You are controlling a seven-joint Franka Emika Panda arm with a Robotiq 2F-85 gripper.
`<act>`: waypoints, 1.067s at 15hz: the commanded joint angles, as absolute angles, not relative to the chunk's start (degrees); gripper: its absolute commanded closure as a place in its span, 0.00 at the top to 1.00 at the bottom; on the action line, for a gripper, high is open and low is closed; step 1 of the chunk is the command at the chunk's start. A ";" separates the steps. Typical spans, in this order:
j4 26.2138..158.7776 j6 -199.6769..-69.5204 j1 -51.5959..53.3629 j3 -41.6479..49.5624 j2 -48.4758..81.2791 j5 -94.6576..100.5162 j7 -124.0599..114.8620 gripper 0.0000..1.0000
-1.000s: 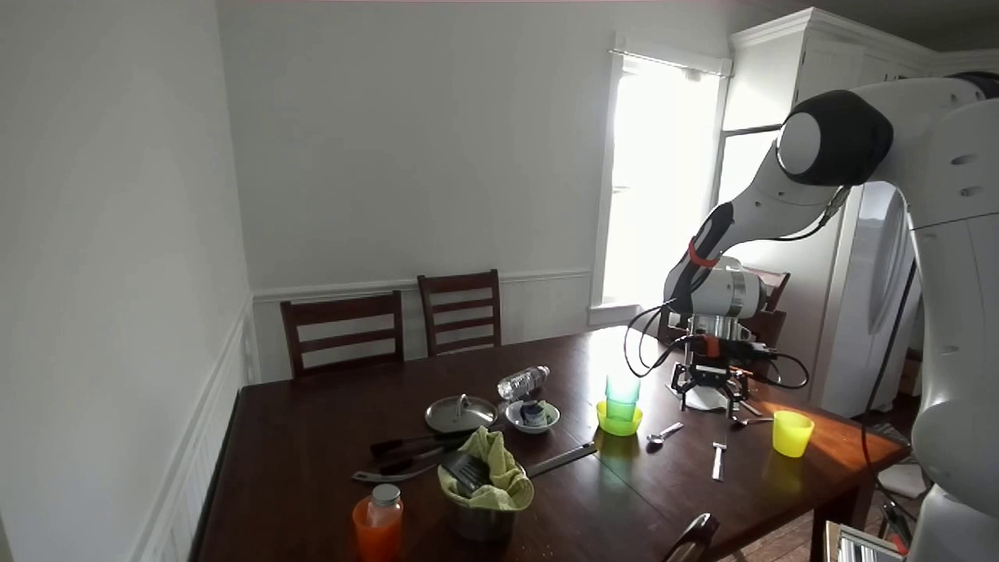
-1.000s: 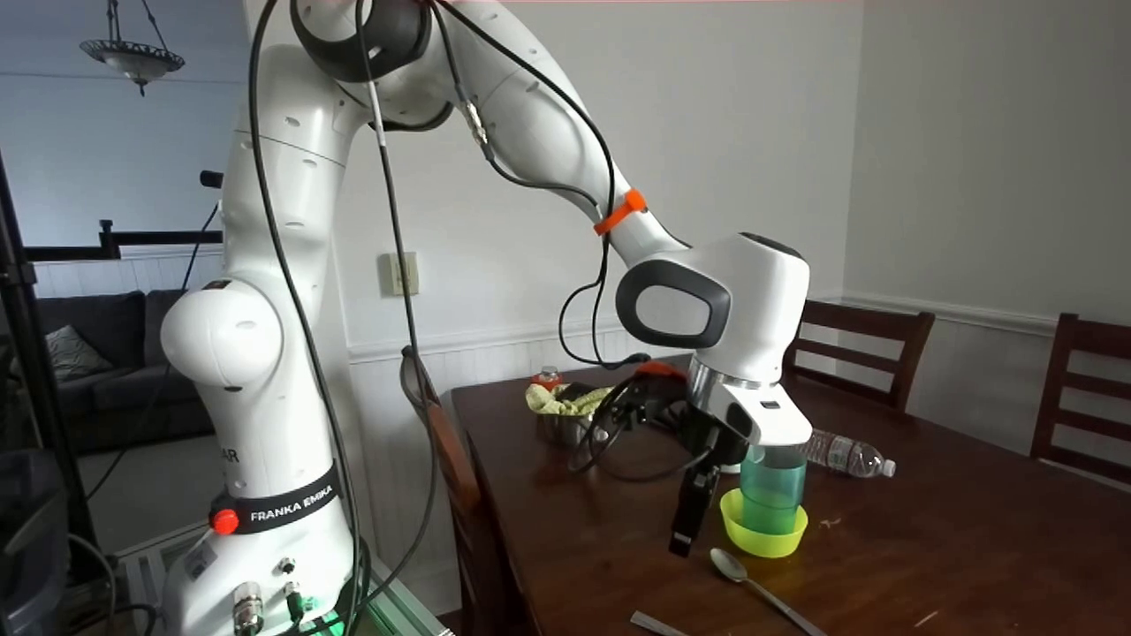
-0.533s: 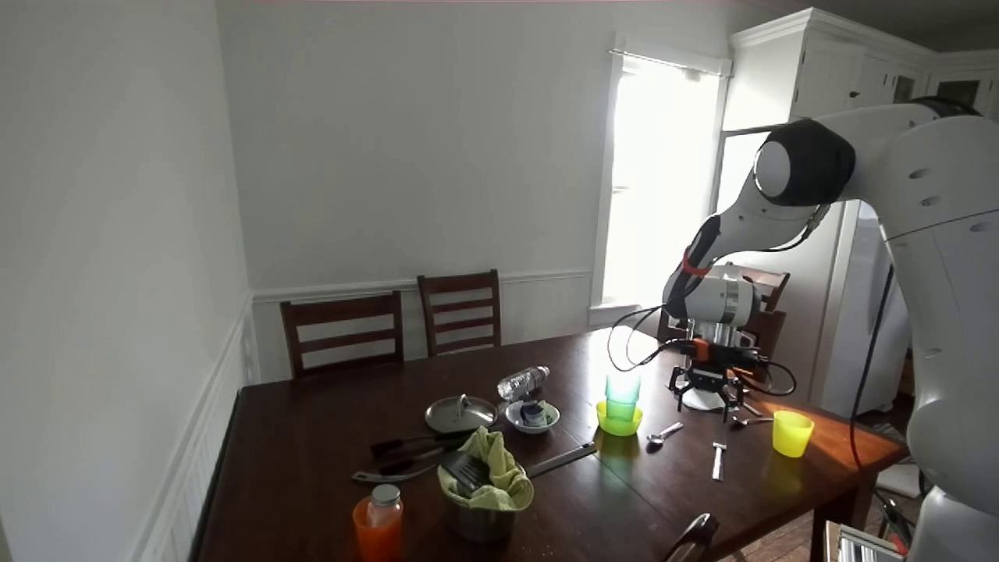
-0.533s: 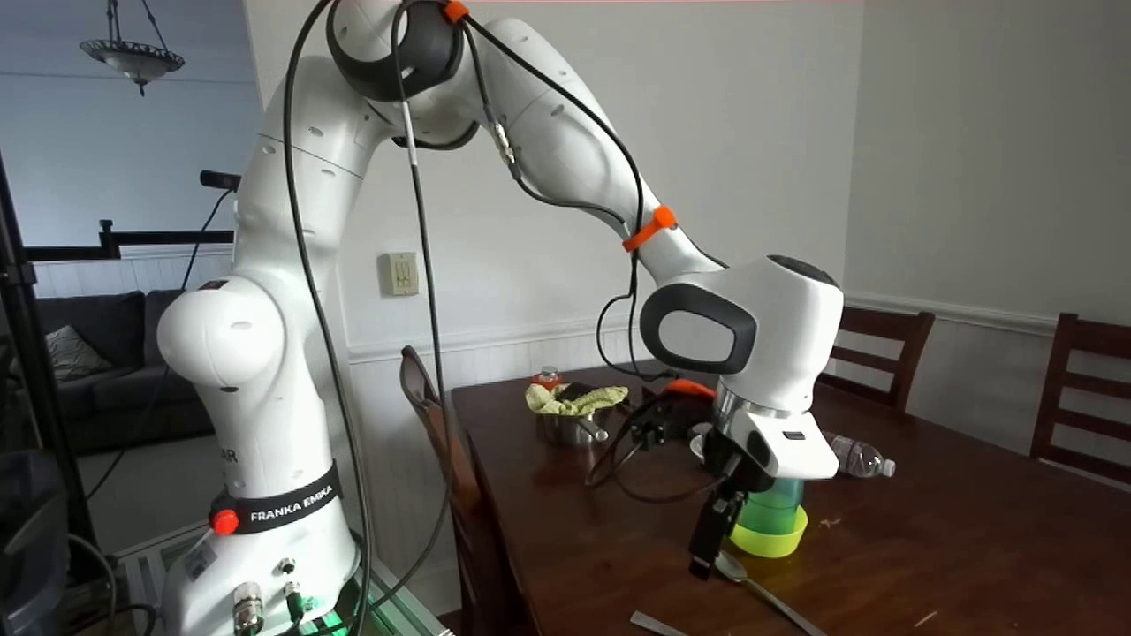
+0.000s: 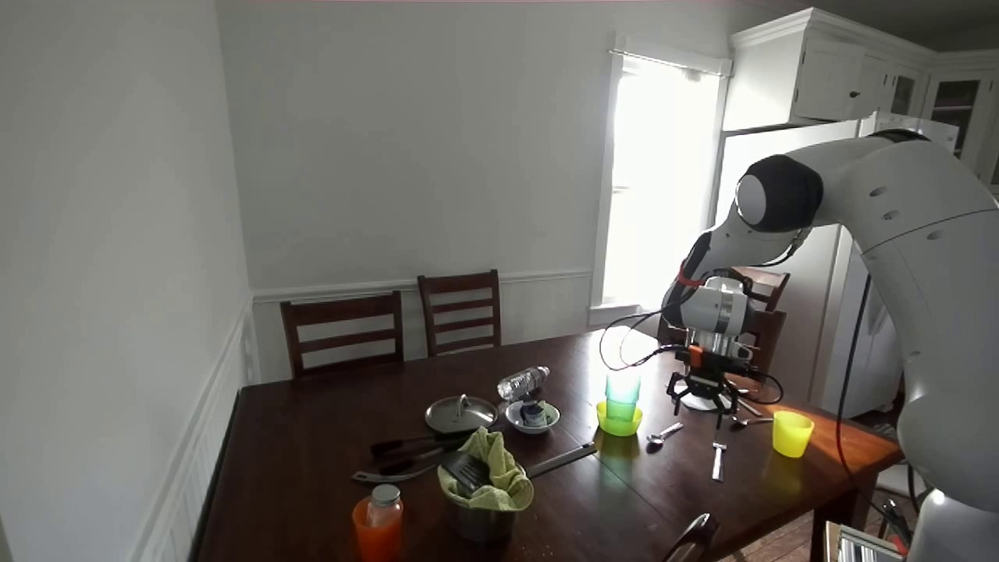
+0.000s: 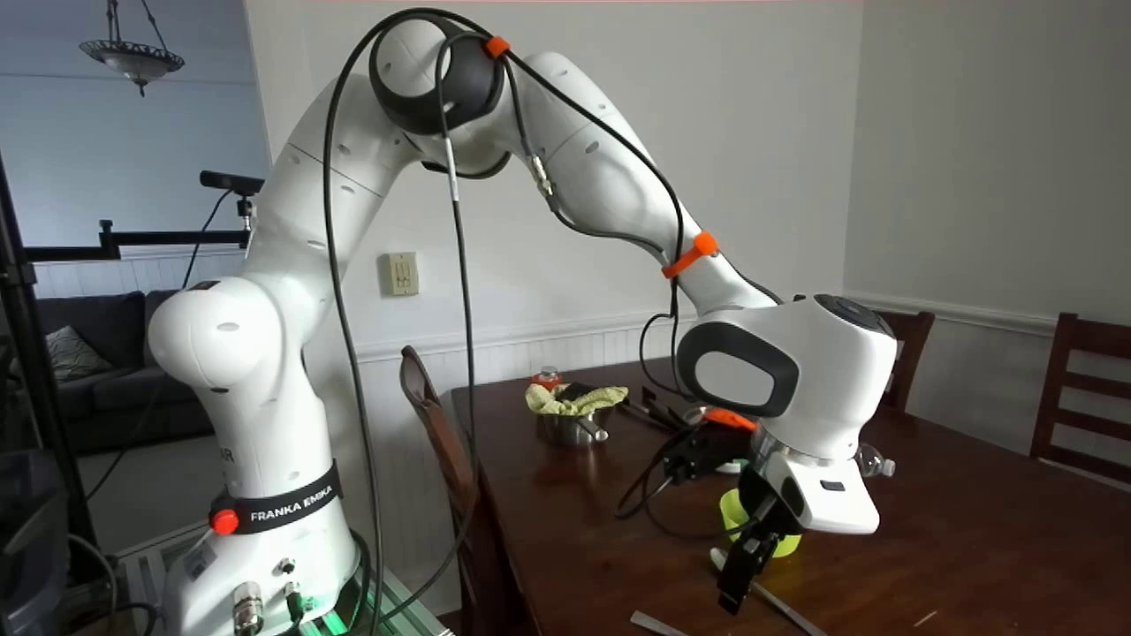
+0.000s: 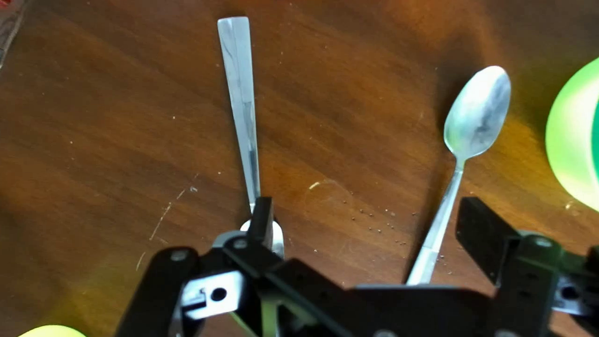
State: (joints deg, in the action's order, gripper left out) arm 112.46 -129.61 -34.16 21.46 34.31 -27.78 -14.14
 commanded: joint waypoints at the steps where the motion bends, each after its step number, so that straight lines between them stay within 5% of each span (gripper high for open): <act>1: 105.94 -125.80 -36.85 19.66 39.02 -29.98 -17.84 1.00; 16: 95.04 -119.66 -38.01 18.36 47.81 -31.46 -29.76 1.00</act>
